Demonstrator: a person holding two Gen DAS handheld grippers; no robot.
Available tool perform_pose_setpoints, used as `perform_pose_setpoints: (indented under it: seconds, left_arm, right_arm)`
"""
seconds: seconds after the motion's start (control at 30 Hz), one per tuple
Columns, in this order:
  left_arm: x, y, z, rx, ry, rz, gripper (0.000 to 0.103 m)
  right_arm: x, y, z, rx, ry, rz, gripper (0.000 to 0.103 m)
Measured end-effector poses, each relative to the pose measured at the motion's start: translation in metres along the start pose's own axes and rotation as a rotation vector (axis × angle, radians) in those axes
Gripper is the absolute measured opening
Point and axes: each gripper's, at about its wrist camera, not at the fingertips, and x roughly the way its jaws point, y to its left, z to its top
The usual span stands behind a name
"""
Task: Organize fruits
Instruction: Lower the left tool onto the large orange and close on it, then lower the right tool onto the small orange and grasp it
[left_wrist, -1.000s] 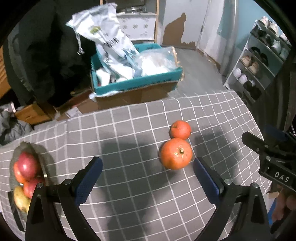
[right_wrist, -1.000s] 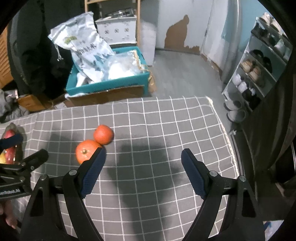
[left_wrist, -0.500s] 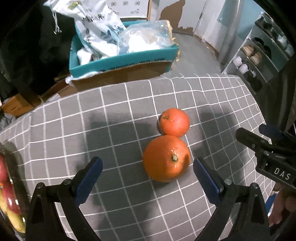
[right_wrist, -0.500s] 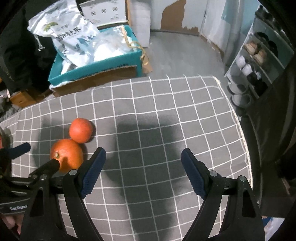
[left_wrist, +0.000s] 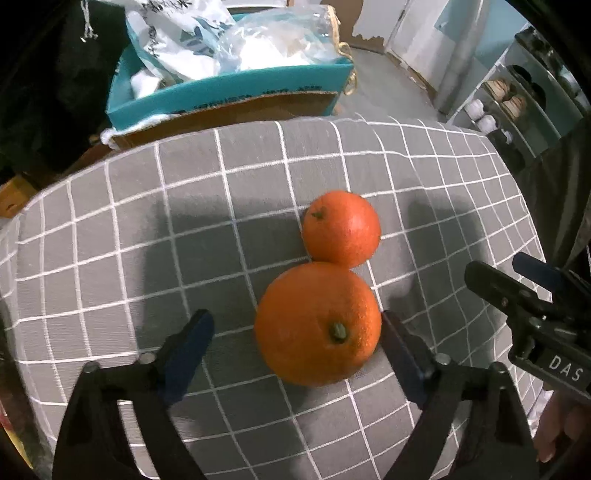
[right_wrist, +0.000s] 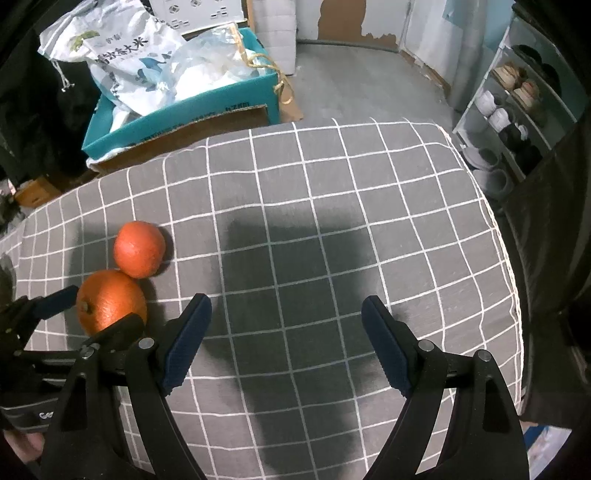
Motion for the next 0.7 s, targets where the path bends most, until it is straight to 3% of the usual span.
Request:
perform_pose_setpoints:
  seconds: [0.03, 0.1, 0.3, 0.7]
  left_arm:
    - [0.001, 0.0, 0.0, -0.004, 0.004, -0.021, 0.082]
    - [-0.001, -0.001, -0.002, -0.001, -0.005, -0.064, 0.065]
    - [-0.012, 0.003, -0.005, 0.007, -0.032, -0.03, 0.064]
    - [-0.034, 0.061, -0.003, -0.075, -0.085, 0.027, 0.064]
  right_arm:
    - [0.001, 0.0, 0.0, 0.003, 0.001, 0.001, 0.084]
    - [0.001, 0.0, 0.001, 0.005, 0.001, 0.002, 0.084]
    - [0.003, 0.006, 0.006, 0.009, -0.002, 0.039, 0.084]
    - [0.016, 0.054, 0.013, -0.049, 0.011, 0.154, 0.084]
